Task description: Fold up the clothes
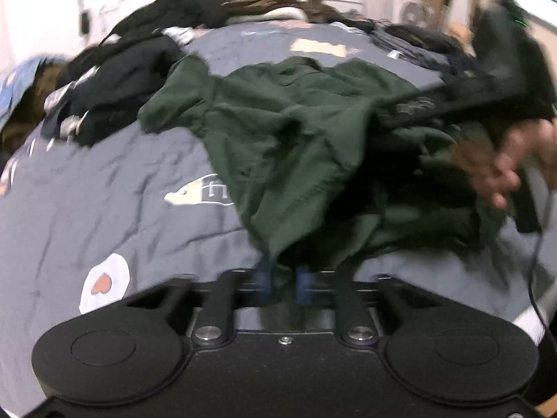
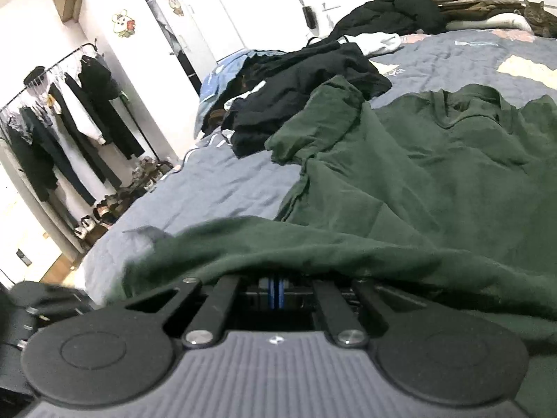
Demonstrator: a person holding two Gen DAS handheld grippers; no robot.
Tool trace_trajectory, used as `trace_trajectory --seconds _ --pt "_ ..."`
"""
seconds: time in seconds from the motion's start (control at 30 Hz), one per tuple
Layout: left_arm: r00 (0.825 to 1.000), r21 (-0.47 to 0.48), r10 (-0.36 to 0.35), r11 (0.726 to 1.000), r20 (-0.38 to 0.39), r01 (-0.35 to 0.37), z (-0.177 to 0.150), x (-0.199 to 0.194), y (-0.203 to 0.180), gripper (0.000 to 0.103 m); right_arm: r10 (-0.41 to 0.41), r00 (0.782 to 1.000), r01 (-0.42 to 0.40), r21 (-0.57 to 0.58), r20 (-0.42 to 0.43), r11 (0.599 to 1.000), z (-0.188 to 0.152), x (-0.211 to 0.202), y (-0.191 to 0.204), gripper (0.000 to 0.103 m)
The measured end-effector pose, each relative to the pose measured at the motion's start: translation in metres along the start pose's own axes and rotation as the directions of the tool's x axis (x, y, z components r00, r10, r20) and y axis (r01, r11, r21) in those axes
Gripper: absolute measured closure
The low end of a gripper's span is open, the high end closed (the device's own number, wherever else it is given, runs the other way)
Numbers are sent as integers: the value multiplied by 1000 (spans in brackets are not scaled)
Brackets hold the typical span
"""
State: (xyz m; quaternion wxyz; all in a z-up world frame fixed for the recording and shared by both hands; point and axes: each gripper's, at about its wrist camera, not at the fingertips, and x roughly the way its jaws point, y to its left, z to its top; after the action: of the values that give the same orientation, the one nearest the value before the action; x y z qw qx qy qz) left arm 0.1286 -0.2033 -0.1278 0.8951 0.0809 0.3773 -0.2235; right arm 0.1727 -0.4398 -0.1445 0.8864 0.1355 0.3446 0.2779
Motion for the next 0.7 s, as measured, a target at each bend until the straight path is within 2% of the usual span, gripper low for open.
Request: trace_trajectory --seconds 0.1,0.2,0.33,0.47,0.57,0.63,0.7 --pt "997 -62 26 998 71 -22 19 -4 21 96 14 1000 -14 26 -5 1000 1 -3 -5 101" --pt "993 -75 58 996 99 -51 39 7 31 96 19 1000 -18 50 -23 999 -1 0 -9 101" --pt "995 -134 86 988 55 -78 54 51 39 96 11 999 -7 70 -51 998 -5 7 -12 100" --pt "993 -164 119 979 -5 -118 43 86 41 96 -40 994 49 97 -98 994 -9 12 -13 96" --pt "992 -191 124 973 -32 -128 32 95 48 96 -60 996 65 90 -66 994 -16 6 -12 80" --pt "993 -220 114 968 -38 -119 28 96 53 95 -73 996 76 85 -45 993 -20 2 -11 61" --pt "994 -254 104 961 -39 -110 27 97 58 95 -86 996 87 81 -24 993 -24 -3 -10 55"
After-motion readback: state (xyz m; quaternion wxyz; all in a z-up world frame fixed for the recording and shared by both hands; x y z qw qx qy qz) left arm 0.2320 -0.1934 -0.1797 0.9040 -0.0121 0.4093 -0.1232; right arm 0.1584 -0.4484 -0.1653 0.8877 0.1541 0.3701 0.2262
